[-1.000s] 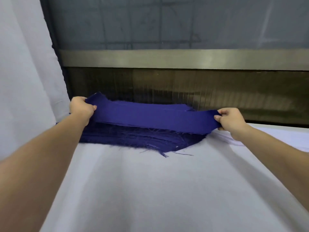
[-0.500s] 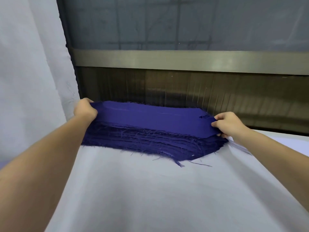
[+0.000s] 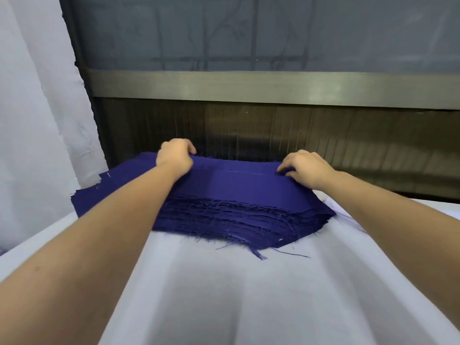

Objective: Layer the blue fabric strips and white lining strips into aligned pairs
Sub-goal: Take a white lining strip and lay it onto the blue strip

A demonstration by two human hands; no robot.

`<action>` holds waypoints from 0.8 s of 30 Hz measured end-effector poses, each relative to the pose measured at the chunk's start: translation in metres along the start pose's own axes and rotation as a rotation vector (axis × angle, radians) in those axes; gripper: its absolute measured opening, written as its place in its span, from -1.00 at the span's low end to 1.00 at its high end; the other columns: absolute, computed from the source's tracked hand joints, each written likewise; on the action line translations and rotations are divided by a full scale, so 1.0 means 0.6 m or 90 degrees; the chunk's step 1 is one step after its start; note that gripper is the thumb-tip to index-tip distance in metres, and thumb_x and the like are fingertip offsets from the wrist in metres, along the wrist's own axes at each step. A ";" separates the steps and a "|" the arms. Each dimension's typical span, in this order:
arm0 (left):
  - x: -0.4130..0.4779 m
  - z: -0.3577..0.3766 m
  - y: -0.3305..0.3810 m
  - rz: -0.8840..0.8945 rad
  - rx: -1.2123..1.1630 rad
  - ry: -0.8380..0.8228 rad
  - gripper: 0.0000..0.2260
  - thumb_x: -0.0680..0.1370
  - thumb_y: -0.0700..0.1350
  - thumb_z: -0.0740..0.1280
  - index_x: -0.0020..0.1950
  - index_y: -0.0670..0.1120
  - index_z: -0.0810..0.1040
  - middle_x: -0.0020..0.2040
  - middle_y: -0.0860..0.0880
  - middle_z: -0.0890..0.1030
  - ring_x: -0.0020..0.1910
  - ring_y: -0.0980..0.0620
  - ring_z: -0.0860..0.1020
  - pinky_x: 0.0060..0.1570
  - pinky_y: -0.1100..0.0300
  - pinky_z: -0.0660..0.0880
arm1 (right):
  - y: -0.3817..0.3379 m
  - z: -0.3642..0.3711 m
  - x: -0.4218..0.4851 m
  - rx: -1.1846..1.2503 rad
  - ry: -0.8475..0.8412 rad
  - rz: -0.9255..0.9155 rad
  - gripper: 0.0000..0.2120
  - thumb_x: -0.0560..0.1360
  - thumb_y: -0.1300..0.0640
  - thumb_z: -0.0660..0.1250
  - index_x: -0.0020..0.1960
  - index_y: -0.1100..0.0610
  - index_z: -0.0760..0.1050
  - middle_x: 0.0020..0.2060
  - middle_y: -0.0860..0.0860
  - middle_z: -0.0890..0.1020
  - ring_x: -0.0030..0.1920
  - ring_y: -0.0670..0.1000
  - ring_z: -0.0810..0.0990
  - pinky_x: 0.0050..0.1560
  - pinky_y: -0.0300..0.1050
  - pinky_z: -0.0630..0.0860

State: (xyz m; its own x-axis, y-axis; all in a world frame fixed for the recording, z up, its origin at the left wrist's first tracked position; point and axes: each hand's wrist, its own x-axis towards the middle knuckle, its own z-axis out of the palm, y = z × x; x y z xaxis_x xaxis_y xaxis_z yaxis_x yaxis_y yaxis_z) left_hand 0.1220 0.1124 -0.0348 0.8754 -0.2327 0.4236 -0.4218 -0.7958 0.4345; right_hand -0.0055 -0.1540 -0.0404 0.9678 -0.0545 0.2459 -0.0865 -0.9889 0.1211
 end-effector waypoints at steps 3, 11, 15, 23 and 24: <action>-0.006 0.039 0.051 0.090 -0.036 -0.020 -0.79 0.52 -0.29 0.27 0.09 -0.09 0.59 0.12 -0.10 0.58 0.14 -0.10 0.50 0.14 0.02 0.47 | 0.002 0.000 0.010 -0.005 -0.021 -0.030 -0.73 0.58 0.16 0.21 0.23 0.01 0.54 0.24 -0.06 0.55 0.26 0.03 0.44 0.24 -0.07 0.34; -0.021 0.105 0.072 0.186 0.014 -0.039 -0.78 0.61 -0.16 0.19 0.19 -0.08 0.55 0.17 -0.10 0.53 0.18 -0.10 0.44 0.17 0.04 0.42 | 0.031 0.001 0.001 0.090 -0.080 -0.084 -0.63 0.54 0.34 0.18 0.25 0.07 0.54 0.26 -0.05 0.54 0.28 0.02 0.47 0.29 -0.06 0.37; -0.023 0.106 0.072 0.188 0.010 -0.035 -0.78 0.61 -0.17 0.18 0.19 -0.08 0.55 0.17 -0.10 0.53 0.18 -0.10 0.43 0.17 0.05 0.40 | 0.029 -0.001 0.002 0.003 -0.055 -0.113 -0.67 0.57 0.25 0.17 0.26 0.03 0.53 0.26 -0.07 0.55 0.26 0.04 0.49 0.25 -0.06 0.40; -0.036 0.102 0.070 0.192 -0.039 0.030 -0.82 0.59 -0.18 0.23 0.14 -0.08 0.55 0.15 -0.06 0.53 0.17 -0.04 0.41 0.15 0.11 0.37 | 0.021 0.008 0.008 -0.105 0.059 -0.141 -0.70 0.62 0.18 0.09 0.22 0.03 0.52 0.21 -0.07 0.57 0.15 0.03 0.53 0.15 -0.19 0.30; -0.037 0.101 0.070 0.189 -0.042 0.032 -0.83 0.59 -0.18 0.23 0.14 -0.08 0.55 0.15 -0.05 0.53 0.17 -0.04 0.42 0.15 0.12 0.37 | 0.020 0.007 0.008 -0.099 0.067 -0.135 -0.71 0.62 0.17 0.09 0.21 0.03 0.53 0.20 -0.06 0.58 0.13 0.04 0.53 0.12 -0.20 0.31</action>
State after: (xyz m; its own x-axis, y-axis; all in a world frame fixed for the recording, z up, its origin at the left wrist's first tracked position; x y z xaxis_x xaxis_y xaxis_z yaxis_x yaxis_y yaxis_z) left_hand 0.0993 0.0504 -0.0740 0.6989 -0.4207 0.5784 -0.6736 -0.6589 0.3348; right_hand -0.0010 -0.1668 -0.0418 0.9391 0.1733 0.2968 0.0715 -0.9432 0.3246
